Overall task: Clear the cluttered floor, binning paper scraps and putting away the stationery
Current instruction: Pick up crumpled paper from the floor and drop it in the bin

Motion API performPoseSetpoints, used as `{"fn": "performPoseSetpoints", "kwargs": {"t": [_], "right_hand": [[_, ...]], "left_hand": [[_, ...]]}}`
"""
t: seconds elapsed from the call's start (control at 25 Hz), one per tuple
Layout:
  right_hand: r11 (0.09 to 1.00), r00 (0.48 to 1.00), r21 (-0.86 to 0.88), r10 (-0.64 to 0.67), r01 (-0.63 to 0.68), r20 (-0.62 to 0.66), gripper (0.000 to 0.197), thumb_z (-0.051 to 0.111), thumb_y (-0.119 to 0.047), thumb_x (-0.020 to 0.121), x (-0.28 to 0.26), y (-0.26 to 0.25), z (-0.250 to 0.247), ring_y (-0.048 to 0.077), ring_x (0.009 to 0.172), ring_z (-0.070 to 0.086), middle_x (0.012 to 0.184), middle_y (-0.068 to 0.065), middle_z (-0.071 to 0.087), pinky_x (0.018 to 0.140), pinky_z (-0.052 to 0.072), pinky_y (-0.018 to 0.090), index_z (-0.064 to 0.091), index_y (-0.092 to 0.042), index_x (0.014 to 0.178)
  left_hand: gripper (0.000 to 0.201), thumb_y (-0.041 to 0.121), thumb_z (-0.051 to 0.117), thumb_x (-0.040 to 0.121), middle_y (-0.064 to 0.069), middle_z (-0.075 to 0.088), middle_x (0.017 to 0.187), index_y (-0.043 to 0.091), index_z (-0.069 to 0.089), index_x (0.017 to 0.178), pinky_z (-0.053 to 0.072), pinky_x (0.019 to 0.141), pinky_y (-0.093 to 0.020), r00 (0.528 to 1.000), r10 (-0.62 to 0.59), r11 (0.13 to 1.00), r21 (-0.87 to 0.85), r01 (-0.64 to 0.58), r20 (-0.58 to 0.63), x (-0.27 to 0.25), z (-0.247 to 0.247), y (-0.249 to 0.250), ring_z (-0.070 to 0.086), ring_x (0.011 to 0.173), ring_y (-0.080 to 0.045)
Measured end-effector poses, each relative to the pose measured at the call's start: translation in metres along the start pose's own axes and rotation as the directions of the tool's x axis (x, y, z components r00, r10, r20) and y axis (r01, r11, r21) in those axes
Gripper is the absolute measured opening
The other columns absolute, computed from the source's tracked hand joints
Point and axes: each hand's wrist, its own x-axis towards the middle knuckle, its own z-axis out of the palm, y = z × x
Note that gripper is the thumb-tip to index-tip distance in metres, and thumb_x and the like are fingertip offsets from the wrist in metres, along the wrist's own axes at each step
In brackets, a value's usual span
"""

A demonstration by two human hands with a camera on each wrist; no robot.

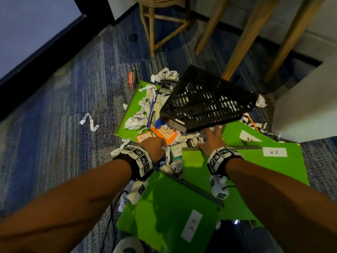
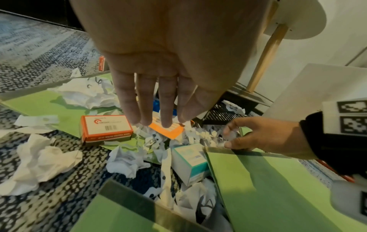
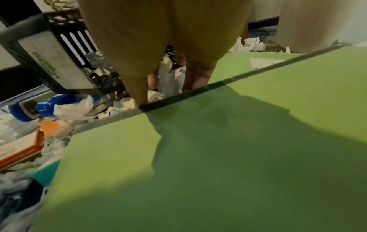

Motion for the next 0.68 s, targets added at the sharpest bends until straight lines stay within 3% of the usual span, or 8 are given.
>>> {"fn": "performPoseSetpoints", "kwargs": {"t": [0.08,0.16,0.28,0.36,0.44,0.56,0.6,0.68], "right_hand": [[1.000,0.997,-0.004,-0.007,0.007,0.077,0.029,0.069,-0.032,0.085,-0.003,-0.001,-0.003,0.028,0.114,0.052,0.143,0.009,0.037,0.088,0.047,0.034,0.052,-0.020,0.106],[1.000,0.991,0.007,0.017,-0.018,0.135,0.019,0.069,-0.028,0.085,-0.010,-0.002,-0.002,0.024,0.090,0.057,0.110,0.006,0.061,0.075,0.049,0.029,0.051,-0.021,0.086],[0.998,0.987,0.048,0.028,-0.035,0.156,0.025,0.070,-0.026,0.082,-0.021,0.000,0.009,0.023,0.078,0.059,0.085,0.001,0.060,0.070,0.052,0.031,0.045,-0.024,0.084],[0.998,0.989,0.061,0.000,-0.009,0.148,0.034,0.071,-0.027,0.080,-0.025,0.002,0.016,0.025,0.085,0.061,0.095,0.002,0.061,0.073,0.051,0.031,0.045,-0.025,0.102],[0.999,0.990,0.048,0.003,-0.010,0.141,0.059,0.074,-0.031,0.078,-0.023,0.003,0.020,0.028,0.102,0.061,0.115,0.003,0.061,0.084,0.052,0.035,0.040,-0.026,0.127],[0.990,0.976,-0.139,0.030,0.000,0.215,0.079,0.071,-0.049,0.077,-0.019,0.003,0.027,0.032,0.127,0.044,0.138,0.006,0.046,0.101,0.044,0.044,0.031,-0.026,0.141],[0.976,0.964,-0.217,0.037,0.022,0.264,0.080,0.068,-0.053,0.078,-0.020,0.003,0.030,0.034,0.135,0.034,0.144,0.007,0.037,0.106,0.039,0.047,0.030,-0.026,0.143],[0.953,0.945,-0.298,0.046,0.055,0.323,0.072,0.066,-0.051,0.082,-0.023,0.002,0.034,0.038,0.141,0.018,0.148,0.007,0.026,0.110,0.033,0.050,0.034,-0.028,0.142]], "left_hand": [[0.033,0.023,0.050,0.096,-0.009,0.056,0.131,0.016,0.056,0.127,0.045,0.095,-0.034,1.000,-0.015,0.999,-0.032,0.015,0.005,0.003,0.000,-0.001,0.053,0.118,-0.029],[0.029,0.022,0.050,0.093,-0.010,0.059,0.126,0.018,0.059,0.120,0.045,0.091,-0.033,1.000,-0.014,0.999,-0.036,0.014,-0.003,0.009,0.002,0.001,0.055,0.113,-0.029],[0.027,0.024,0.050,0.091,-0.011,0.061,0.117,0.016,0.057,0.116,0.048,0.084,-0.035,0.998,-0.005,1.000,0.001,0.005,0.064,0.013,0.023,0.009,0.058,0.104,-0.030],[0.040,0.030,0.053,0.091,-0.012,0.060,0.120,0.018,0.048,0.129,0.050,0.081,-0.036,0.991,0.001,0.998,0.066,-0.010,0.133,0.009,0.053,0.014,0.060,0.103,-0.031],[0.068,0.032,0.059,0.089,-0.013,0.052,0.131,0.023,0.024,0.147,0.052,0.084,-0.040,0.976,0.005,0.995,0.100,-0.027,0.216,0.006,0.082,0.015,0.059,0.109,-0.033],[0.095,0.039,0.064,0.086,-0.015,0.032,0.147,0.039,-0.007,0.149,0.052,0.087,-0.047,0.971,0.008,0.994,0.104,-0.033,0.240,0.006,0.104,0.016,0.054,0.116,-0.039],[0.095,0.043,0.063,0.086,-0.016,0.032,0.146,0.042,-0.008,0.148,0.052,0.088,-0.049,0.975,0.018,0.995,0.092,-0.040,0.223,0.006,0.105,0.018,0.054,0.117,-0.041],[0.081,0.051,0.058,0.088,-0.016,0.034,0.144,0.040,0.004,0.149,0.049,0.092,-0.048,0.974,0.020,0.997,0.074,-0.037,0.224,0.008,0.105,0.022,0.050,0.120,-0.041]]}}
